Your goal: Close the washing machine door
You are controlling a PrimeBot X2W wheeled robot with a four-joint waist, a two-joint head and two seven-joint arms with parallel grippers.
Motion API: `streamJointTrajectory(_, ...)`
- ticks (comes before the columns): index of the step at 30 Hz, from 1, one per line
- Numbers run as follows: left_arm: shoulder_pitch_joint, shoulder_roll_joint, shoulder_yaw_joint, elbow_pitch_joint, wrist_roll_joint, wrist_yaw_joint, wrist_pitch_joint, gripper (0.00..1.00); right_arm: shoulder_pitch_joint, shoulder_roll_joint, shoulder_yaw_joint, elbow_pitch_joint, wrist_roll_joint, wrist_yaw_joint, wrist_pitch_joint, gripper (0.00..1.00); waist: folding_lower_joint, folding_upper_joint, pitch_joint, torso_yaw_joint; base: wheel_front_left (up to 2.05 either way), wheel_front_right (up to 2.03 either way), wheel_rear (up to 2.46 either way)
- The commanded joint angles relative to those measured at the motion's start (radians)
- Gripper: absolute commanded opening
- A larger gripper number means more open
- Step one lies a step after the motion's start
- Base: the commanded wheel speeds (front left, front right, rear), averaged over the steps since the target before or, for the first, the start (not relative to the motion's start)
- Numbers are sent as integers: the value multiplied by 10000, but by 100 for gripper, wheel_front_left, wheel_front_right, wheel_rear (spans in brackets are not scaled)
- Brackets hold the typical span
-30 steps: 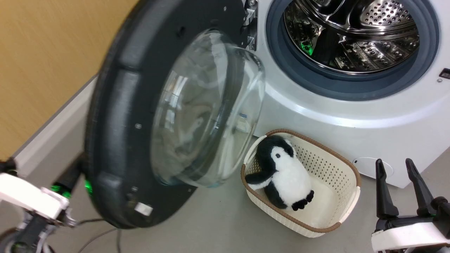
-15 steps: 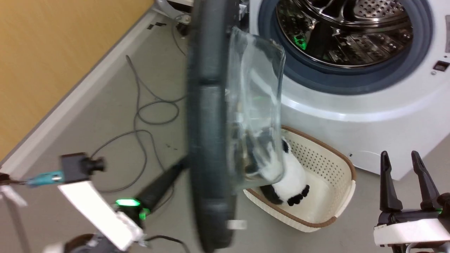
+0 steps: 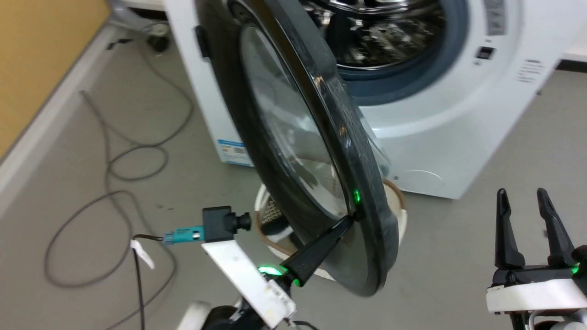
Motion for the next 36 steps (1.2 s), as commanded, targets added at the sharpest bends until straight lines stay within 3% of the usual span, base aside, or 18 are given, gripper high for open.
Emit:
streamJointTrajectory(1, -333, 6, -320, 309, -6, -48, -460, 0, -162, 26, 22, 0, 70, 8, -45, 100, 0, 0, 72, -547, 0, 0, 0)
streamJointTrajectory(10, -1410, 322, -1702, 2223, 33, -48, -2512, 0, -224, 26, 18, 49, 152, 8, -45, 100, 0, 0, 209, -1481, 0, 0, 0)
streamJointTrajectory(19, -1920, 1099, -2494, 2293, 154, -48, -4402, 0, -141, 26, 342, 18, 249, 8, -45, 100, 0, 0, 25, -1710, 0, 0, 0)
streamJointTrajectory(23, -2118, 1943, -2685, 2435, 1235, -48, -6178, 0, -122, 26, 324, -184, 293, 8, -45, 100, 0, 0, -202, -1660, 0, 0, 0)
streamJointTrajectory(27, -2284, 2553, -1972, 3221, 3279, 16, -6733, 0, -60, 26, 127, -407, 295, 8, -45, 100, 0, 0, -450, -1529, 0, 0, 0)
streamJointTrajectory(29, -2217, 2381, -726, 3180, 4666, 538, -6748, 0, -38, 26, 5, -506, 280, 8, -45, 100, 0, 0, -552, -1434, 0, 0, 0)
streamJointTrajectory(32, -1903, 2226, 942, 2705, 7429, 1916, -6752, 0, -116, 26, -135, -669, 199, 8, -45, 100, 0, 0, -656, -1337, 0, 0, 0)
streamJointTrajectory(36, -1137, 1712, 2420, 1697, 9520, 2924, -6754, 0, -376, 26, -301, -925, 118, 8, -45, 100, 0, 0, -807, -1218, 0, 0, 0)
